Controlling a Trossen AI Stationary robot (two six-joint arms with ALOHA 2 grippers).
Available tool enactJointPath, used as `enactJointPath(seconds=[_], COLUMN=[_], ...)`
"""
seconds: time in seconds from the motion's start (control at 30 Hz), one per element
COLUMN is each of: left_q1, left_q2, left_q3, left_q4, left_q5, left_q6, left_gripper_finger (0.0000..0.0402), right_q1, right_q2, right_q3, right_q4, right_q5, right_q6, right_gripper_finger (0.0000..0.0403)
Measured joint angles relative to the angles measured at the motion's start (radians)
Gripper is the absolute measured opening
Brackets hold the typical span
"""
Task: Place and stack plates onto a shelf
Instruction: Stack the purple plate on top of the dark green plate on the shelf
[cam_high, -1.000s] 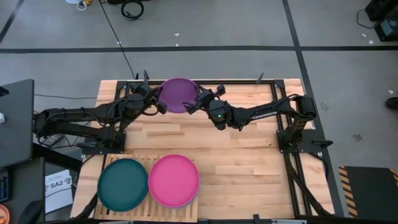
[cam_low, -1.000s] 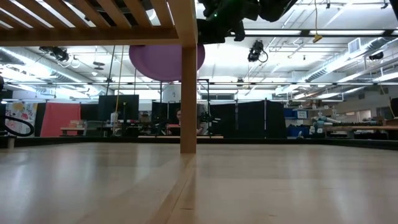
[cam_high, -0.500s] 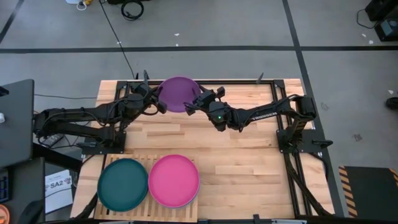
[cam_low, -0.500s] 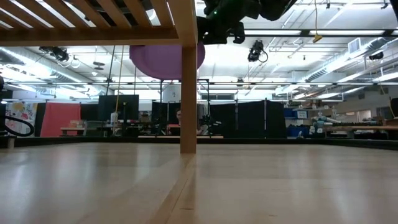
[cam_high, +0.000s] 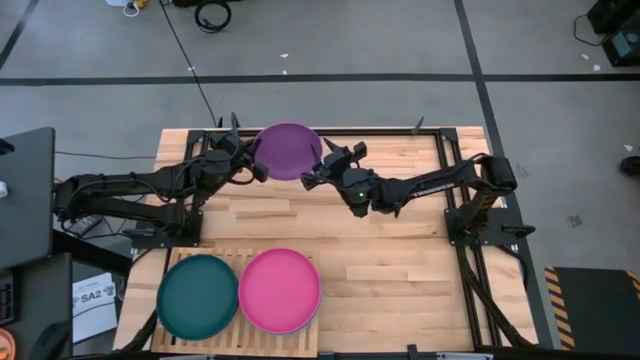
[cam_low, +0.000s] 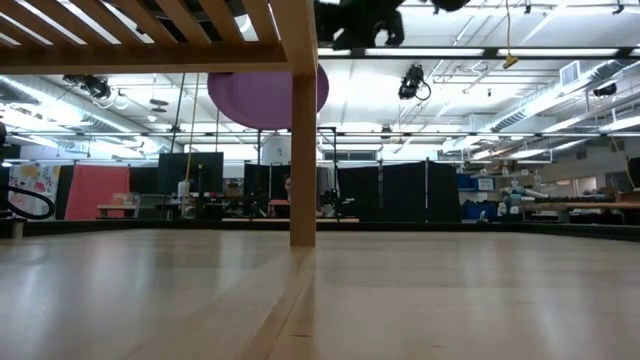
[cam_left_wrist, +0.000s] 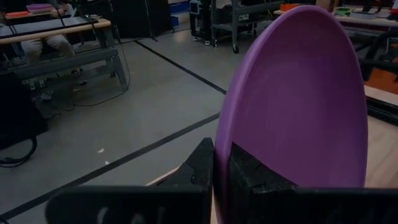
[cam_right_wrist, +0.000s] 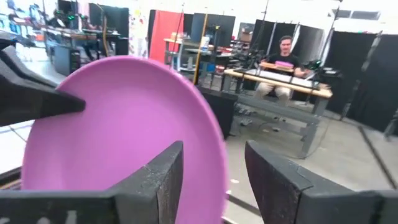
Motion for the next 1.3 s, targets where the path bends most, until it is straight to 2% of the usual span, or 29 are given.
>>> enactJointPath(seconds=[0.2,0.4,0.53,0.67,0.77,0.9,1.0,1.2,1.3], left_q1=[0.000,0.000,0.000,0.000,0.000,0.000,0.000,0.000,0.000], left_q2=[0.000,0.000,-0.003,-0.003,-0.003,-0.003,-0.003,-0.003,-0.003], left_q3=[0.000,0.000,0.023,0.085,0.166,0.304,0.416,0.598,0.650], left_q4=[-0.006,-0.013,-0.019,-0.052,-0.132,-0.338,-0.518,-0.851,-1.008], left_q5=[0.002,0.034,0.077,0.132,0.202,0.330,0.450,0.734,0.893], left_q6=[0.000,0.003,0.003,0.003,-0.004,-0.043,-0.095,-0.233,-0.299], left_gripper_finger=[0.0022,0.0023,0.0023,0.0023,0.0023,0.0023,0.0023,0.0023,0.0023], right_q1=[0.057,0.138,0.194,0.226,0.230,0.204,0.173,0.125,0.105], right_q2=[-0.080,-0.184,-0.248,-0.308,-0.340,-0.358,-0.357,-0.358,-0.358], right_q3=[0.000,0.000,0.000,0.000,0.000,0.000,0.000,-0.047,-0.063], right_q4=[-0.030,-0.206,-0.377,-0.590,-0.817,-1.104,-1.235,-1.251,-1.247], right_q5=[0.109,0.253,0.277,0.271,0.191,-0.021,-0.150,-0.244,-0.291], right_q6=[-0.114,-0.127,-0.083,0.066,0.256,0.481,0.587,0.617,0.617], right_gripper_finger=[0.0178,0.0178,0.0177,0.0177,0.0177,0.0176,0.0176,0.0176,0.0176])
